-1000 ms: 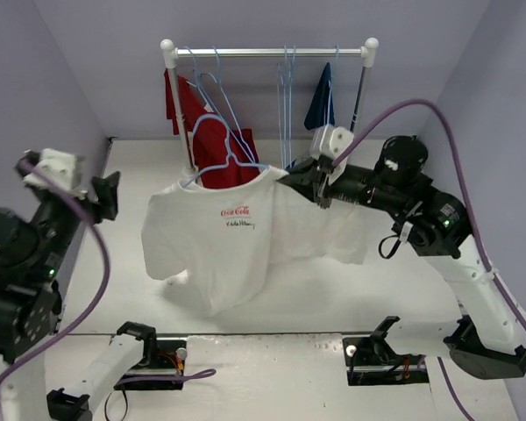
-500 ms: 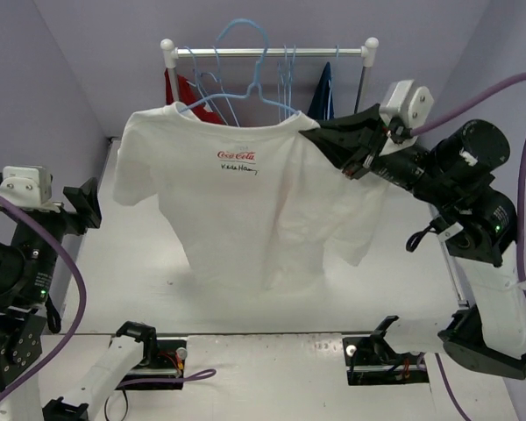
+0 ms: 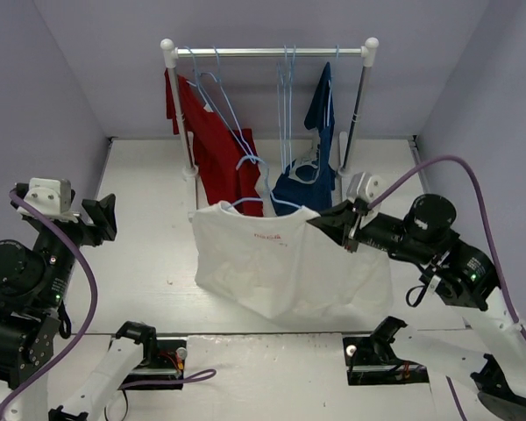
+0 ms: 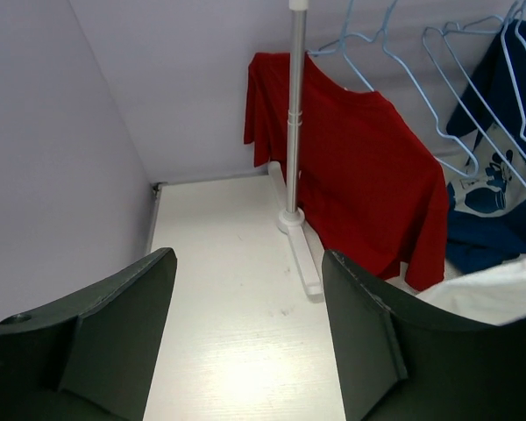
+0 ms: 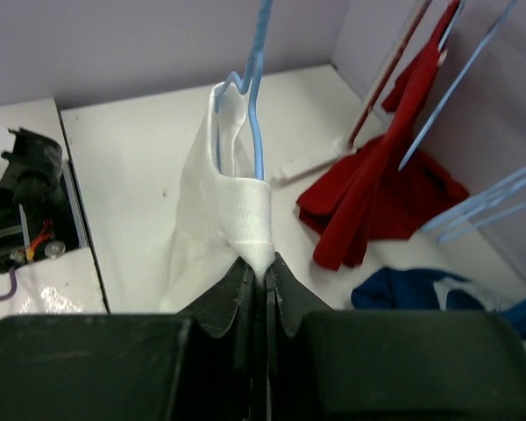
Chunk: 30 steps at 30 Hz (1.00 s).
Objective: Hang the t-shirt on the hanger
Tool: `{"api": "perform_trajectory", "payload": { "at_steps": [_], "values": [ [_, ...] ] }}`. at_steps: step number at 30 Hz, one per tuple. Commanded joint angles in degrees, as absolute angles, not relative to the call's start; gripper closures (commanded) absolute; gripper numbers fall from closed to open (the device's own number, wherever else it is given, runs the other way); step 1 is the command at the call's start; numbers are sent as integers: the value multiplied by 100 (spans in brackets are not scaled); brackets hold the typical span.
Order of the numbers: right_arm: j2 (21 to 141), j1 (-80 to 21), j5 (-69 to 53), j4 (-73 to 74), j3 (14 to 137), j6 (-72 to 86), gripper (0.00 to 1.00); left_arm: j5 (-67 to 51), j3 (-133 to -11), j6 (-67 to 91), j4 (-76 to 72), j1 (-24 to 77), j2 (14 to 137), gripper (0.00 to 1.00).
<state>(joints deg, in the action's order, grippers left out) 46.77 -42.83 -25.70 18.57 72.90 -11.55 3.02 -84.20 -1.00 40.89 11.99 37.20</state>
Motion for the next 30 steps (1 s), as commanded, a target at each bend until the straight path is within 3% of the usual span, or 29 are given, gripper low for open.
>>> {"api": "perform_trajectory", "payload": {
  "at_steps": [1, 7, 17, 30],
  "values": [
    [4294, -4280, -2047, 1300, 6731, -964, 100, 252, -8067, 290, 3843, 1196, 3604, 37],
    [4697, -4280, -1581, 2134, 6652, -1195, 100, 251, -7548, 274, 3902, 1204, 3308, 37],
    [4967, -4280, 300, 2127, 6628, -1380, 100, 247, -7057, 396, 3893, 1196, 3376, 37],
    [5835, -4289, 1204, 1644, 7522, -1538, 100, 606, -6426, 597, 3867, 1195, 3437, 37]
  ]
}}
